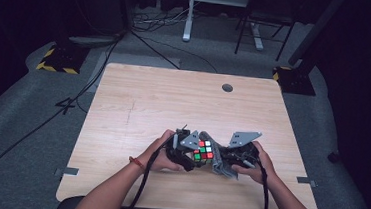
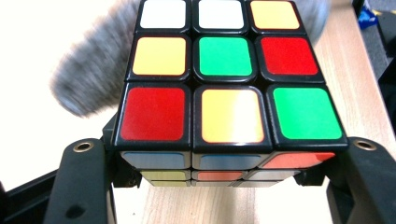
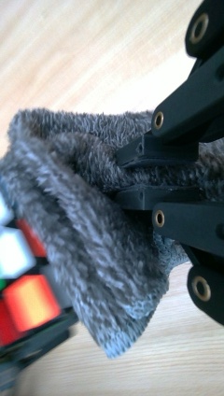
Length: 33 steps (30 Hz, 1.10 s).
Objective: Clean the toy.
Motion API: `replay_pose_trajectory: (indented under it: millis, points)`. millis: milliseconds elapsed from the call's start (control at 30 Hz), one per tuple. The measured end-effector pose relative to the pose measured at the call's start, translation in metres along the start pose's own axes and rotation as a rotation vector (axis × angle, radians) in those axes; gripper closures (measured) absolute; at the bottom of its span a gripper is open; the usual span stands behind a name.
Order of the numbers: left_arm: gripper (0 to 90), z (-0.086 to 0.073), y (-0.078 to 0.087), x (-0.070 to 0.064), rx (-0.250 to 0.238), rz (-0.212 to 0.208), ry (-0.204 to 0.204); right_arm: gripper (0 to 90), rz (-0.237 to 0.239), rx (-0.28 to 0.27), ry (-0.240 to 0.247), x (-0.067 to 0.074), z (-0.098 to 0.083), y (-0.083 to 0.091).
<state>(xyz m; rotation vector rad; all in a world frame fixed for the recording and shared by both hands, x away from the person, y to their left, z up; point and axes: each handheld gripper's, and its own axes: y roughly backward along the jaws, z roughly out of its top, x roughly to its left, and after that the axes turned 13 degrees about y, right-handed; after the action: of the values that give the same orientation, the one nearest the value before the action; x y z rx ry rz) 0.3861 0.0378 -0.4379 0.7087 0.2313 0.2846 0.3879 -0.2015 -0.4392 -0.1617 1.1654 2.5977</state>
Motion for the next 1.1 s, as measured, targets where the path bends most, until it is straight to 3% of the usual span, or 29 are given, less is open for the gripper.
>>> replay_pose_trajectory:
  millis: [100, 333, 500, 600, 733, 867, 933, 1100]
  points:
    - [34.0, -0.001, 0.001, 0.001, -0.005, -0.005, 0.002, 81.2, 0.025, -0.024, -0.008, 0.001, 0.001, -0.001]
    - [33.8, -0.003, -0.004, 0.002, 0.021, 0.015, -0.012, 81.3, 0.018, -0.103, -0.004, 0.003, 0.006, 0.01]
    - [33.6, -0.005, -0.007, 0.003, 0.029, 0.002, -0.009, 81.4, 0.024, -0.18, -0.011, 0.004, 0.008, 0.016]
    - [33.2, -0.005, -0.011, -0.001, 0.048, 0.018, -0.042, 81.4, 0.029, -0.202, 0.016, 0.008, 0.012, 0.016]
    - [33.4, -0.005, -0.013, -0.003, 0.045, 0.023, -0.05, 81.3, 0.023, -0.224, 0.023, 0.01, 0.018, 0.019]
    - [33.6, -0.003, -0.011, -0.003, 0.024, 0.031, -0.054, 81.5, -0.002, -0.176, 0.033, 0.009, 0.018, 0.019]
    - [33.6, -0.003, -0.008, -0.003, 0.022, 0.028, -0.049, 81.6, -0.01, -0.127, 0.035, 0.007, 0.014, 0.016]
    - [33.7, -0.001, -0.002, -0.002, 0.005, 0.029, -0.05, 81.5, 0.005, -0.058, 0.006, 0.0, 0.003, 0.007]
